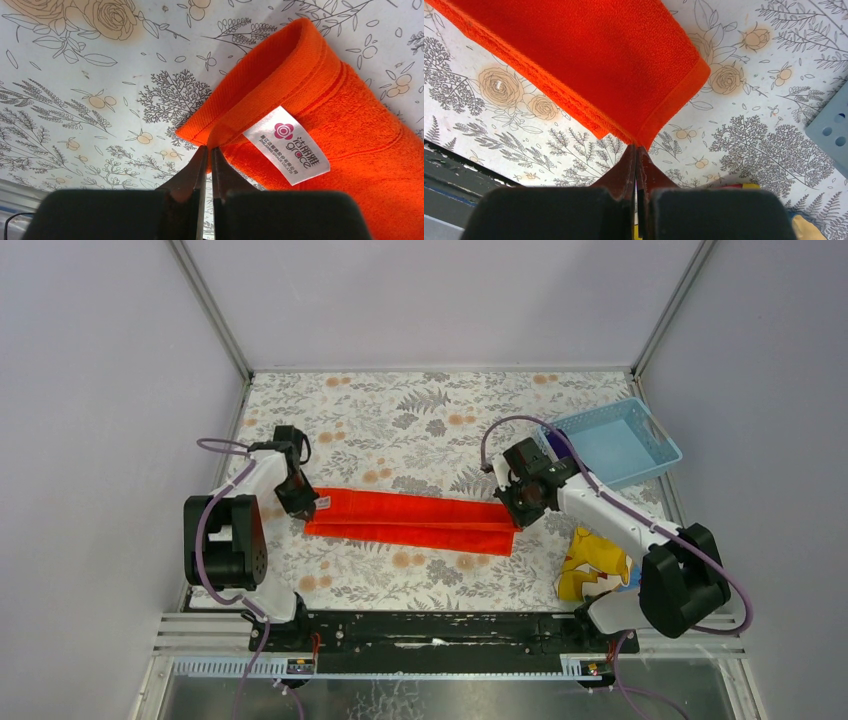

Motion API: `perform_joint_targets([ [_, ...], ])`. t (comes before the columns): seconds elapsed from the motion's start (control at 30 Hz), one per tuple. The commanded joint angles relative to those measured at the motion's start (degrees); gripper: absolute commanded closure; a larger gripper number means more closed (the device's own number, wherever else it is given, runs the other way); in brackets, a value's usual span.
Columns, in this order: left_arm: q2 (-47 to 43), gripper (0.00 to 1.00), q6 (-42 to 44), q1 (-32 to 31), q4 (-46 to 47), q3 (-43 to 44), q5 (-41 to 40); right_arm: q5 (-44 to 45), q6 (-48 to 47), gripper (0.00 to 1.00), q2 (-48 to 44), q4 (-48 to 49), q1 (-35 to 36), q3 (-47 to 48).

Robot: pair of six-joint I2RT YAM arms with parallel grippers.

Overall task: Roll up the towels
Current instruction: Fold the towel at the center of the board.

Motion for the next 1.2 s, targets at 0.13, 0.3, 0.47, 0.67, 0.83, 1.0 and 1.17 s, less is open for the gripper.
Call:
perform_joint_targets([
  [0.13,-1.37,0.99,0.0,0.74,0.12,-1.28,-5.58,3.11,0.11,1.0,3.28,-5.8,2.07,2.68],
  [0.3,-0.51,0.98,-0.08,0.7,0.07,-1.89,-5.93,4.8,-0.66,1.0,6.48,-7.55,3.27,3.56],
  [0.47,0.53,0.97,-0.23,0.71,0.15,-1.9,-6.41,6.26,-1.22,1.0,9.16,-9.14,4.94,4.44],
  [0.67,1.2,0.93,-0.69,0.77,0.48,-2.42,-6.89,5.48,-1.65,0.99,11.6,-7.52,5.81,4.8],
  [0.83,2.16,0.93,-0.92,0.76,0.81,-2.43,-7.71,4.24,-1.36,0.97,12.98,-5.8,6.16,4.4],
  [1.0,-0.35,0.93,-1.51,0.74,0.23,-0.61,-7.45,4.96,-0.37,0.99,12.71,-5.91,6.19,4.34],
  [1.17,-0.78,0.93,-1.72,0.74,-0.81,0.43,-8.92,5.26,-0.01,0.99,10.74,-7.34,6.23,5.67],
])
